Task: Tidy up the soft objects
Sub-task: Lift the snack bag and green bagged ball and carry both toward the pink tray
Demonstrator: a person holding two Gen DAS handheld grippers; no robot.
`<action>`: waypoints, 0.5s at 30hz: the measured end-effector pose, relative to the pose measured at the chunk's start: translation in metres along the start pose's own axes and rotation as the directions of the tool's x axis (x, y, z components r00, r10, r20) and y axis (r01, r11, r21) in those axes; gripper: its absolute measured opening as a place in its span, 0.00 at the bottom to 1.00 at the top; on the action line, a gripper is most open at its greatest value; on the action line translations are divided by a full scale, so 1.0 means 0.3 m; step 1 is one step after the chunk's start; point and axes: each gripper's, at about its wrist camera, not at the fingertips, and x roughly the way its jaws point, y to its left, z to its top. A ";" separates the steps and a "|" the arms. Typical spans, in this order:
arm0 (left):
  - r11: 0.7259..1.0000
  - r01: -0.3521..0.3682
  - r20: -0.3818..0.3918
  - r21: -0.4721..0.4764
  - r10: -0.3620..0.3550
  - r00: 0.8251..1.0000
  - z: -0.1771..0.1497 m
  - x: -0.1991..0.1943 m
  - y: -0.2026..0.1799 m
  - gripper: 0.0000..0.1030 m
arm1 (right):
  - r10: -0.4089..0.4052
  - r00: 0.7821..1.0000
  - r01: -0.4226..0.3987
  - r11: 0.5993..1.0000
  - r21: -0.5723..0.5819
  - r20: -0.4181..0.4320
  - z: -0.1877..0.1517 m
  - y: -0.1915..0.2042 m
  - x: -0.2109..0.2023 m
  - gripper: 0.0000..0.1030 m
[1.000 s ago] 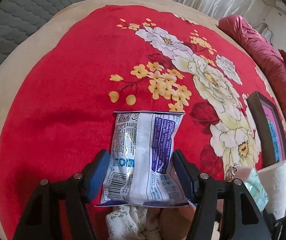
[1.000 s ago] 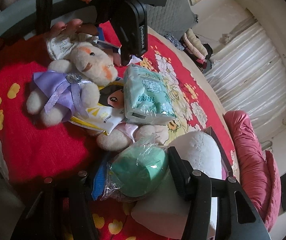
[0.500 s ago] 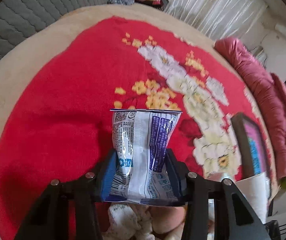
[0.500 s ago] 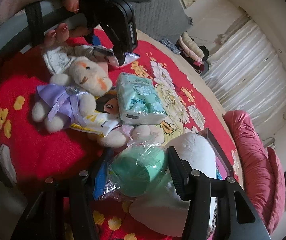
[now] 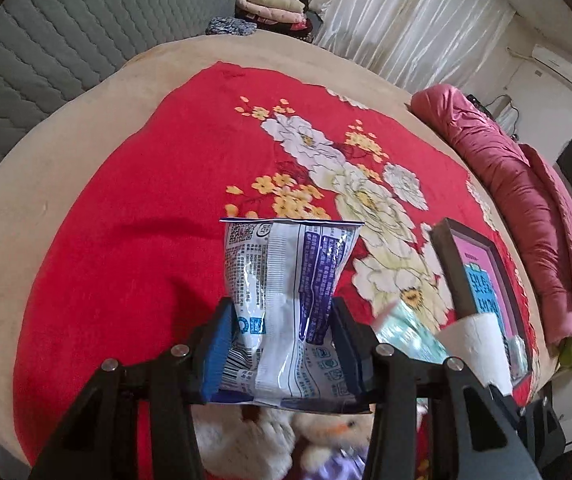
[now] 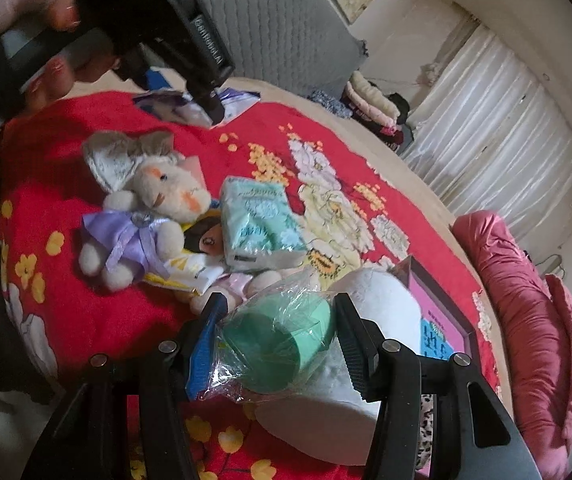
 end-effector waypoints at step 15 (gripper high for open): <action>0.985 -0.079 0.054 0.156 0.071 0.996 -0.150 -0.128 -0.164 0.46 | -0.073 0.995 0.071 0.997 0.035 0.073 0.013 -0.022 -0.110 0.55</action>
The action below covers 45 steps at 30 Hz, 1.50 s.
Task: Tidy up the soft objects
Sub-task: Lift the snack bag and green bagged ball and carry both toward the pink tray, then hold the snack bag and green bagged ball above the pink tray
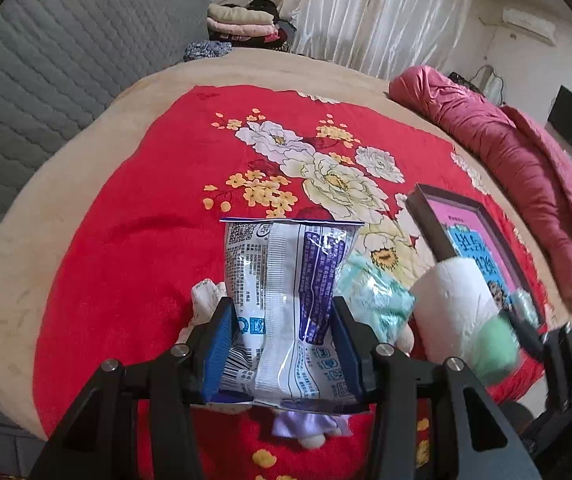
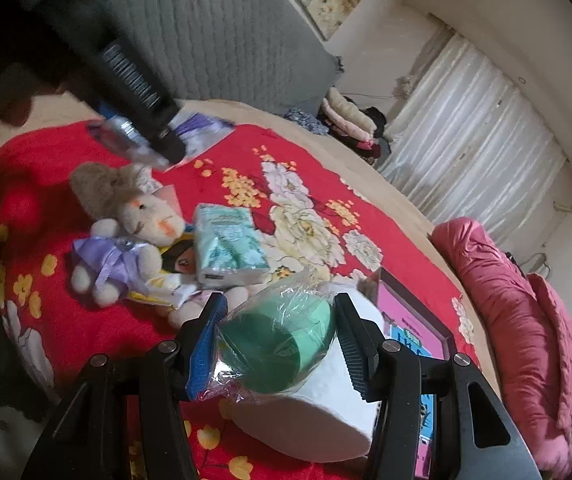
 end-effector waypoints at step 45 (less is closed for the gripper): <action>0.978 0.112 0.059 0.177 -0.124 0.991 -0.168 -0.158 -0.385 0.47 | -0.102 0.995 0.084 0.919 0.386 0.025 -0.071 -0.293 -0.232 0.55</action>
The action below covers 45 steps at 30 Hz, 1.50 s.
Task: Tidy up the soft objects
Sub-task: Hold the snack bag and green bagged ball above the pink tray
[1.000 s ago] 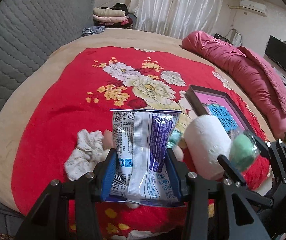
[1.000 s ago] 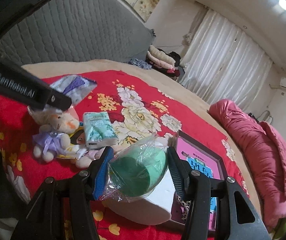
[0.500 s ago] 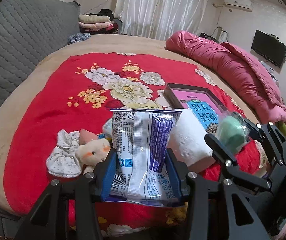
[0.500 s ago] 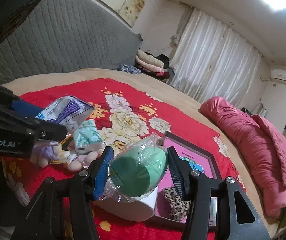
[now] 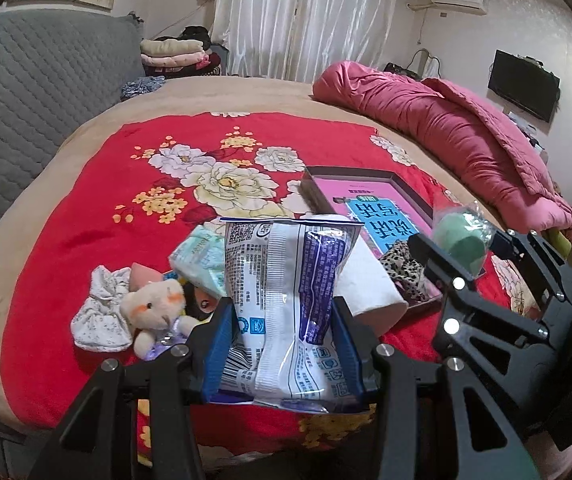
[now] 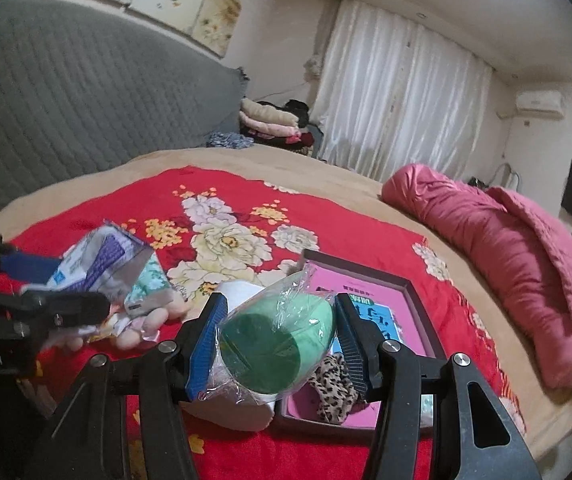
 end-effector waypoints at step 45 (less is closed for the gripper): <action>0.977 0.183 -0.158 0.106 -0.165 0.973 0.139 0.378 -0.457 0.47 | -0.209 0.973 0.232 0.871 0.432 -0.101 -0.191 -0.519 -0.014 0.55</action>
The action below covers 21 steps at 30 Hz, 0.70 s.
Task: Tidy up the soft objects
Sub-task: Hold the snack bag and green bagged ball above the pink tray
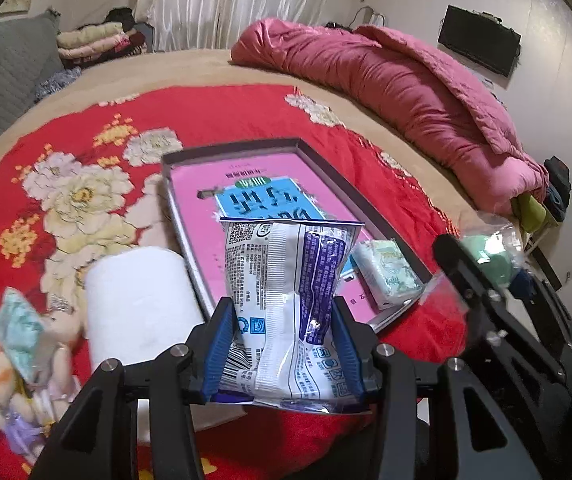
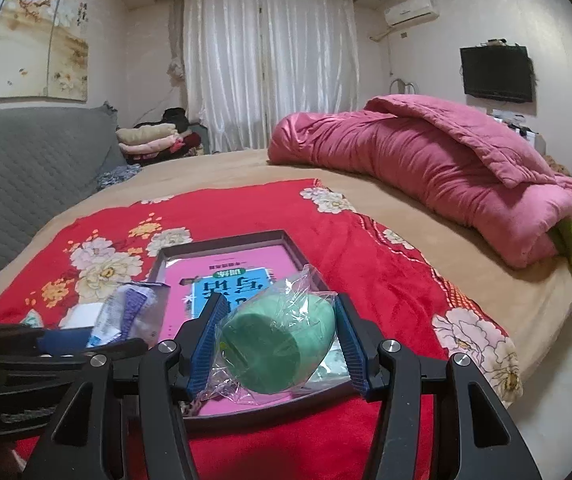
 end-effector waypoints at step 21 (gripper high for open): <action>1.000 -0.002 -0.060 0.024 0.003 0.998 0.026 0.159 -0.009 0.47 | -0.019 1.000 0.019 0.999 0.029 -0.012 -0.013 -0.037 0.036 0.55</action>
